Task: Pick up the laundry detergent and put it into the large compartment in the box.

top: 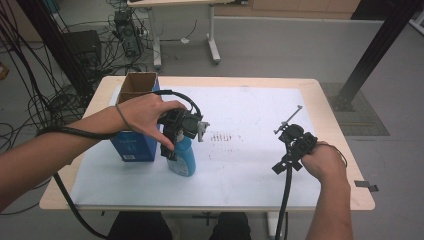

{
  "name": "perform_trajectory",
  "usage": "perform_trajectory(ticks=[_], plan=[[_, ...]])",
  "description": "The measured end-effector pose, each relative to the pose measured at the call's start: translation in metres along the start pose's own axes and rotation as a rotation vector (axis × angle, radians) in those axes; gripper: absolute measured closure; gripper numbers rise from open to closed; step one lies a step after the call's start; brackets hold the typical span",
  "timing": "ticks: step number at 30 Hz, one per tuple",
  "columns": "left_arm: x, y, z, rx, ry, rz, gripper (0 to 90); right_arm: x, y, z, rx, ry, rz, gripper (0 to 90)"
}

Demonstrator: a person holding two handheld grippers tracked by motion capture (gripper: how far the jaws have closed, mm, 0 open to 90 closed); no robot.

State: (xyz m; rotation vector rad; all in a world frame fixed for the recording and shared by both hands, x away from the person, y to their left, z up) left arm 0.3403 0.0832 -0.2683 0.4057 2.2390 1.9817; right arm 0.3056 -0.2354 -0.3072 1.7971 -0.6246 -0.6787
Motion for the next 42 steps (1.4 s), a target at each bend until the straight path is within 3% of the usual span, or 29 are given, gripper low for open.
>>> perform_trajectory(ticks=[42], plan=[[-0.0007, 0.0043, -0.0022, 0.016, 0.0, -0.011, 5.0, 0.0009, -0.0023, 0.0005, -0.018, 0.0, 0.005, 3.9]])
Point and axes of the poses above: each handheld gripper's, and its own axes: y roughly backward along the jaws, z roughly out of its underside, x roughly to its right, the point moved 10 cm from there along -y, roughly forward along the jaws, and after that the axes turned 7 degrees about x, right-handed, at the moved point
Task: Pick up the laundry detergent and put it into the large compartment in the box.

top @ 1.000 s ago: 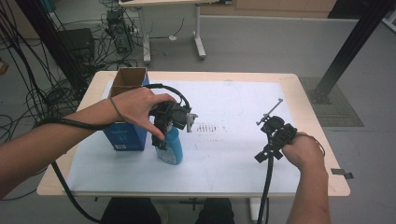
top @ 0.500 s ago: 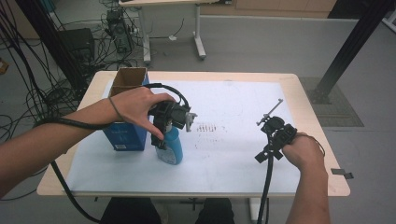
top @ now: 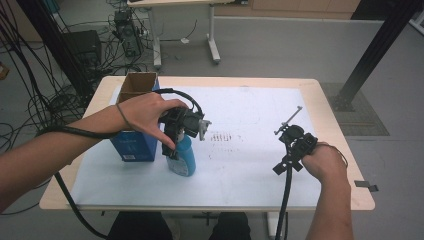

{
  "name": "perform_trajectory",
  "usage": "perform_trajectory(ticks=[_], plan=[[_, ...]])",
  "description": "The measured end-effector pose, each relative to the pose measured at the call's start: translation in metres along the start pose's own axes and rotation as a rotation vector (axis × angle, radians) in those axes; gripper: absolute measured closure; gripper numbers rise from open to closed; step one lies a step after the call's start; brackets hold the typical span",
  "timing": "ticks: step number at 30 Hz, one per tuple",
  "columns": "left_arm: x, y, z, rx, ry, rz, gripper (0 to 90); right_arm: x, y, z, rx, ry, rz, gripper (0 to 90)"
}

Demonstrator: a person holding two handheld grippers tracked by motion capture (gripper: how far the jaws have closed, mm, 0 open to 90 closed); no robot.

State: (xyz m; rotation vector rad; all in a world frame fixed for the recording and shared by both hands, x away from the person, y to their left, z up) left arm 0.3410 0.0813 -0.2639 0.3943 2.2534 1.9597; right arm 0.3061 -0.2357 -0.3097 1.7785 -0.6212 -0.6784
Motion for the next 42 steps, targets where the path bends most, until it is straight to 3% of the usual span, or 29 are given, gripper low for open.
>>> perform_trajectory(ticks=[24, 42], plan=[[0.0016, 0.0014, -0.0023, 0.003, -0.003, -0.017, 4.9, -0.0009, 0.0029, 0.0003, -0.001, 0.003, 0.009, 3.9], [0.0025, 0.0007, -0.0027, 0.007, -0.001, -0.003, 4.7, -0.0017, 0.0019, 0.0008, -0.007, -0.001, 0.011, 3.9]])
Point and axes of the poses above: each handheld gripper's, and its own axes: y roughly backward along the jaws, z roughly out of its underside, x roughly to its right, the point moved 10 cm from there along -y, roughly forward along the jaws, and after that the axes turned 7 degrees about x, right-handed, at the moved point
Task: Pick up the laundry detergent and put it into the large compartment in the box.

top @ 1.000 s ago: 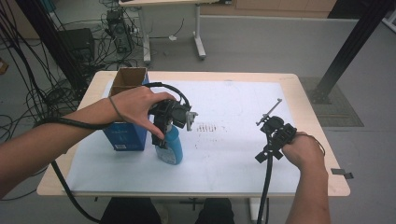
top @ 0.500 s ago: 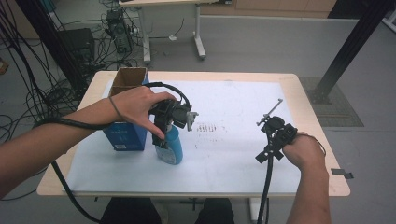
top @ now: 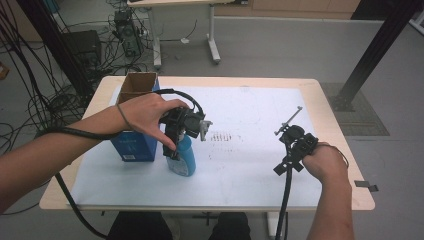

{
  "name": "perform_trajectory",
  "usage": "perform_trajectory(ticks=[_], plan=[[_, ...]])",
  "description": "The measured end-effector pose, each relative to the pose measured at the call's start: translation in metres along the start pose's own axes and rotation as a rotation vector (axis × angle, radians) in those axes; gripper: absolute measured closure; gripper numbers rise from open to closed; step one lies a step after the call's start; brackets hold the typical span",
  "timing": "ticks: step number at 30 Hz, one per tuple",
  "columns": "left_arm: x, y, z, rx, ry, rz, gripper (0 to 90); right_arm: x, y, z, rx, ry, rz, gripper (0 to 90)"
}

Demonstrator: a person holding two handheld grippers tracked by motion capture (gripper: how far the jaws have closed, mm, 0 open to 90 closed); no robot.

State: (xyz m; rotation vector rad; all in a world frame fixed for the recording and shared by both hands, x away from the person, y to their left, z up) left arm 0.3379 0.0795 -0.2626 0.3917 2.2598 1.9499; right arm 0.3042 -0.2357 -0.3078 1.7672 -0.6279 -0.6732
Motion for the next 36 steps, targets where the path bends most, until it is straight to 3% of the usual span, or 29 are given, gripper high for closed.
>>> perform_trajectory(ticks=[23, 33, 34, 36], plan=[[-0.004, -0.018, 0.006, -0.04, 0.013, 0.004, 6.7, 0.0, -0.005, 0.001, -0.014, -0.007, -0.005, 3.9], [-0.002, -0.019, 0.007, -0.04, 0.015, -0.015, 11.2, 0.0, -0.005, 0.002, -0.025, -0.008, 0.002, 3.9], [-0.003, -0.018, 0.008, -0.03, 0.014, -0.006, 27.7, 0.0, -0.004, 0.002, -0.025, -0.007, 0.004, 3.9], [-0.003, -0.017, 0.008, -0.024, 0.016, -0.001, 27.2, 0.0, -0.004, 0.002, -0.026, -0.008, 0.005, 3.9]])
Point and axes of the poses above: each handheld gripper's, and its own axes: y roughly backward along the jaws, z roughly out of its underside, x roughly to its right, the point moved 10 cm from there along -y, roughly forward along the jaws, and after that the axes turned 7 degrees about x, right-handed, at the moved point
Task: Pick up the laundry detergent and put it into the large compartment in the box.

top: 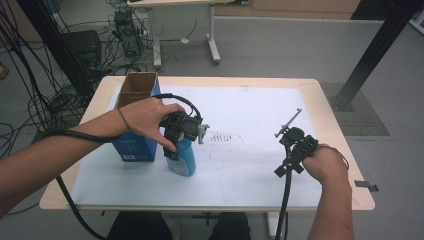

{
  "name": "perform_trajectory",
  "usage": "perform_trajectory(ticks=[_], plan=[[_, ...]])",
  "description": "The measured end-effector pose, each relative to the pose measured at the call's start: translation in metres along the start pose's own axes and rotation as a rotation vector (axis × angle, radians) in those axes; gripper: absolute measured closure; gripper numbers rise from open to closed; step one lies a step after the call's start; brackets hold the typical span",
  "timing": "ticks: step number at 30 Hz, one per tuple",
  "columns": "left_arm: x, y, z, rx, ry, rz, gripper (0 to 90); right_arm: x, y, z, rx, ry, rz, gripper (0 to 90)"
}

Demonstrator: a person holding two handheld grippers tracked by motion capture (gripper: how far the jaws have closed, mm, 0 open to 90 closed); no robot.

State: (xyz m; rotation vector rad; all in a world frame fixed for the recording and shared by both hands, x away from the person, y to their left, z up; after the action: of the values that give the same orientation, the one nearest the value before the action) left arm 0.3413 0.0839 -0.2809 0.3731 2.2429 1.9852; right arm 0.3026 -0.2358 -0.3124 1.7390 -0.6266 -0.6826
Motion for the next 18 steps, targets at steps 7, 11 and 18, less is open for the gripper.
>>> perform_trajectory(ticks=[7, 11, 18], plan=[[-0.0001, -0.0014, 0.0003, -0.004, 0.001, -0.008, 36.2, 0.0004, -0.0002, 0.0018, 0.003, 0.004, 0.003, 3.8], [0.0, -0.0017, -0.0013, -0.015, 0.003, -0.009, 36.7, 0.0002, -0.0008, 0.0013, -0.004, 0.005, 0.007, 4.1], [0.0002, -0.0015, -0.0005, -0.01, 0.008, -0.011, 36.7, -0.0004, -0.0011, -0.0005, -0.001, 0.004, 0.007, 3.9]])
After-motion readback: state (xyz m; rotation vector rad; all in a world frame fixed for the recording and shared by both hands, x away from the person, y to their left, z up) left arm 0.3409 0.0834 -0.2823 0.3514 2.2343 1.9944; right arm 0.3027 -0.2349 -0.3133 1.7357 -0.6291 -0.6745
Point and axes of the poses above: each handheld gripper's, and its own axes: y roughly backward along the jaws, z roughly out of its underside, x roughly to its right, the point moved 10 cm from there along -y, roughly forward along the jaws, and after that the axes turned 7 degrees about x, right-handed, at the moved point
